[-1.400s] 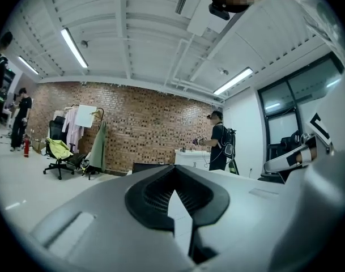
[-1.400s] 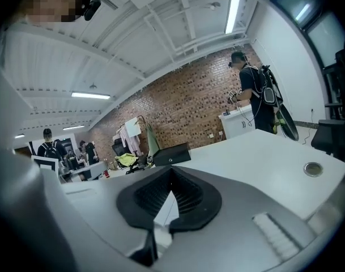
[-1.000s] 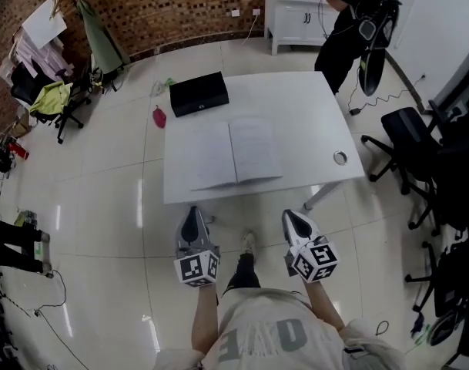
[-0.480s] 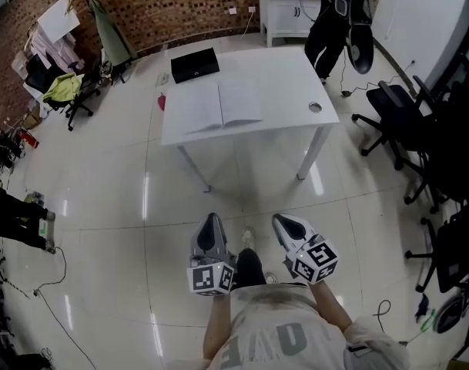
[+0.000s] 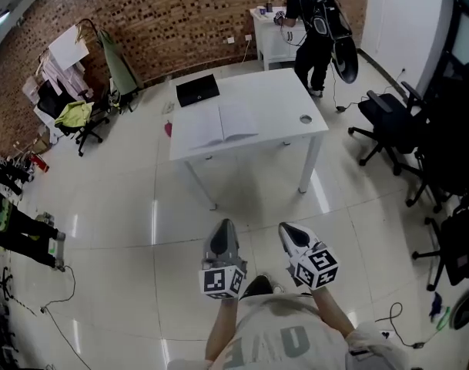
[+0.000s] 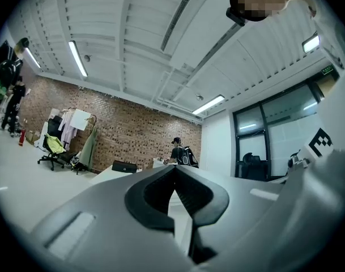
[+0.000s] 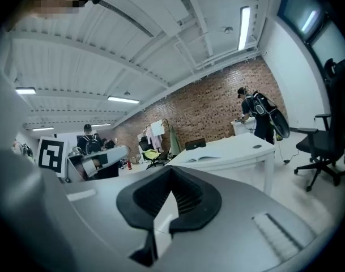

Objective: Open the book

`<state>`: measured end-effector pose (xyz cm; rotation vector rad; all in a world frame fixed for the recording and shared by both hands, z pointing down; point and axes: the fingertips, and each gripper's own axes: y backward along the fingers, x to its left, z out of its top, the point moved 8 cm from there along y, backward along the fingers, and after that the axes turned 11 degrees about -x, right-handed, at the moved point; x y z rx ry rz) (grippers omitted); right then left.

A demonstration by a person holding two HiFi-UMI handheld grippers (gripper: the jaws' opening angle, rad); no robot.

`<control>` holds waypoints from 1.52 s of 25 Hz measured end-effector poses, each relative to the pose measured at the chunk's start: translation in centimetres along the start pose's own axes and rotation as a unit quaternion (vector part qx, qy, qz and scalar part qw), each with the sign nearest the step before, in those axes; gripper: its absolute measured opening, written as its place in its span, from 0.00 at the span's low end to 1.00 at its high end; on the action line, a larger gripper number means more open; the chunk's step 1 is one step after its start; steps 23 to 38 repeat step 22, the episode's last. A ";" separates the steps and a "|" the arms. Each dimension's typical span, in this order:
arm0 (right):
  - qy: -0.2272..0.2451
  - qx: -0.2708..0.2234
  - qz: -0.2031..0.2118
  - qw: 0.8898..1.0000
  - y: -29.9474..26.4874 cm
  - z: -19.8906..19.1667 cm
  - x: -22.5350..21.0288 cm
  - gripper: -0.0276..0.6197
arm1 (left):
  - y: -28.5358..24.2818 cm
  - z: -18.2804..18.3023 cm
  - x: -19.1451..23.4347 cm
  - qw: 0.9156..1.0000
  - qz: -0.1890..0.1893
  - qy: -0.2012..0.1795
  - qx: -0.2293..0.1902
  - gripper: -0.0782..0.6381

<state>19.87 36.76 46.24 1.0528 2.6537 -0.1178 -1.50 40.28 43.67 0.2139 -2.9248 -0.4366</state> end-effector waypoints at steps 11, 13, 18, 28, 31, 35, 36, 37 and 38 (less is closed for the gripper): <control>-0.026 0.009 -0.007 1.000 3.1 -1.5 -0.4 0.05 | 2.3 -0.5 -2.6 1.000 -0.001 -0.010 0.004 0.13; -0.026 0.010 0.002 1.000 2.9 -1.7 0.1 0.05 | 2.6 -0.4 -2.4 1.000 0.003 -0.013 0.004 0.13; -0.018 0.013 0.011 1.000 2.6 -1.6 0.4 0.05 | 3.2 -0.2 -2.0 1.000 0.017 -0.017 0.000 0.13; -0.018 0.010 0.011 1.000 2.7 -1.4 0.4 0.05 | 3.5 -0.1 -1.8 0.999 0.026 -0.019 0.002 0.13; -0.018 0.010 0.011 1.000 2.7 -1.4 0.4 0.05 | 3.5 -0.1 -1.8 0.999 0.026 -0.019 0.002 0.13; -0.018 0.010 0.011 1.000 2.7 -1.4 0.4 0.05 | 3.5 -0.1 -1.8 0.999 0.026 -0.019 0.002 0.13; -0.018 0.010 0.011 1.000 2.7 -1.4 0.4 0.05 | 3.5 -0.1 -1.8 0.999 0.026 -0.019 0.002 0.13; -0.018 0.010 0.011 1.000 2.7 -1.4 0.4 0.05 | 3.5 -0.1 -1.8 0.999 0.026 -0.019 0.002 0.13; -0.018 0.010 0.011 1.000 2.7 -1.4 0.4 0.05 | 3.5 -0.1 -1.8 0.999 0.026 -0.019 0.002 0.13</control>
